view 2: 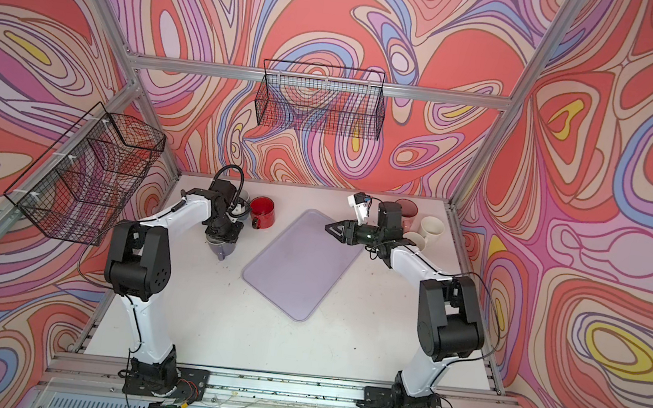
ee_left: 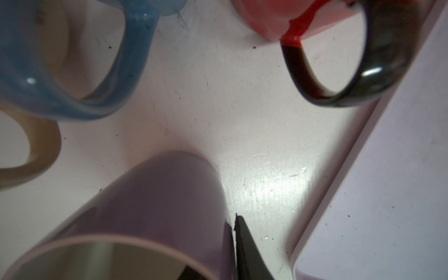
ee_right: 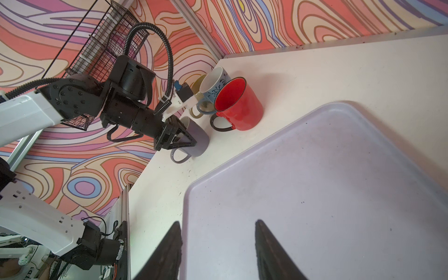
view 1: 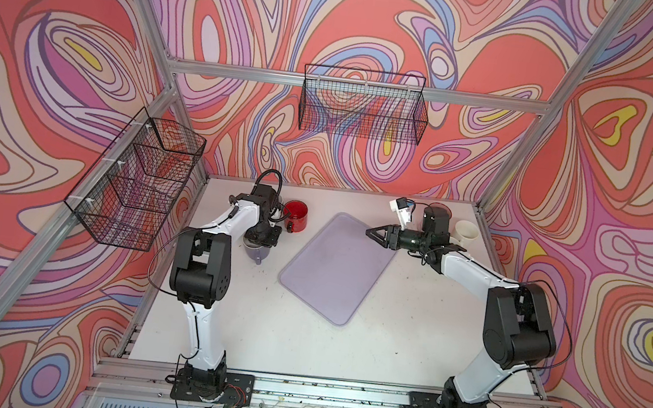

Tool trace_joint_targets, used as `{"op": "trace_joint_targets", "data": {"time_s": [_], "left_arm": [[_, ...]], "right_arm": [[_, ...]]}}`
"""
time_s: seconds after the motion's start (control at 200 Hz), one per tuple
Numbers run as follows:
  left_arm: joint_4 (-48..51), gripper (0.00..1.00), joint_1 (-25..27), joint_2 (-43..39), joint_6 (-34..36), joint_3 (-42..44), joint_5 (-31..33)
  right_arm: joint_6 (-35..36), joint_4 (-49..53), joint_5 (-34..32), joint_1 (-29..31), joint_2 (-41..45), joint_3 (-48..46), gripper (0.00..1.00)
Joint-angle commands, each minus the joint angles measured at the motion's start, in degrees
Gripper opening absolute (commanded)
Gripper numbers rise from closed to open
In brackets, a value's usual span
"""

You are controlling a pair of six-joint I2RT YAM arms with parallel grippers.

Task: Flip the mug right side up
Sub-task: 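Set the lavender mug upright beside the blue mug and open the left gripper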

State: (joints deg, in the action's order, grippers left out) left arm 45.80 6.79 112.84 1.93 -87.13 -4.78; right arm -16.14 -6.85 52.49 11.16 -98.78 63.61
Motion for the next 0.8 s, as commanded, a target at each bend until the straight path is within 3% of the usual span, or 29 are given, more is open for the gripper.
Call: {"op": "trace_joint_targets", "data": {"time_s": [0.0, 0.235, 0.411, 0.486, 0.561, 0.696, 0.796], "left_arm": [[-0.05, 0.20, -0.19, -1.18, 1.13, -0.95, 0.76], [-1.26, 0.24, -0.19, -5.03, 1.26, -0.42, 2.45], [-3.86, 0.35, -0.19, -10.50, 1.02, 0.89, 3.72], [-4.59, 0.47, -0.19, -12.99, 0.77, 0.98, 4.19], [-6.73, 0.49, -0.19, -16.49, -0.12, 2.12, 4.77], [-16.32, 0.57, -0.19, -26.31, -4.17, 9.60, 9.17], [-26.44, 0.60, -0.26, -35.83, -9.29, 20.33, 15.44]], "right_arm": [[-0.03, -0.79, 0.45, -0.35, -0.01, -0.90, 0.50], [0.93, 0.82, -0.29, -0.44, 0.26, -0.25, 0.50], [1.31, 1.45, -1.08, -0.62, 0.77, 0.06, 0.51], [1.77, 2.11, -2.14, -0.60, 1.04, 0.31, 0.52], [2.62, 3.18, -3.67, -0.62, 1.55, 0.55, 0.52], [4.33, 4.69, -9.35, -0.68, 3.60, 0.29, 0.53], [4.89, 4.66, -13.93, -0.96, 5.21, -0.57, 0.54]]}}
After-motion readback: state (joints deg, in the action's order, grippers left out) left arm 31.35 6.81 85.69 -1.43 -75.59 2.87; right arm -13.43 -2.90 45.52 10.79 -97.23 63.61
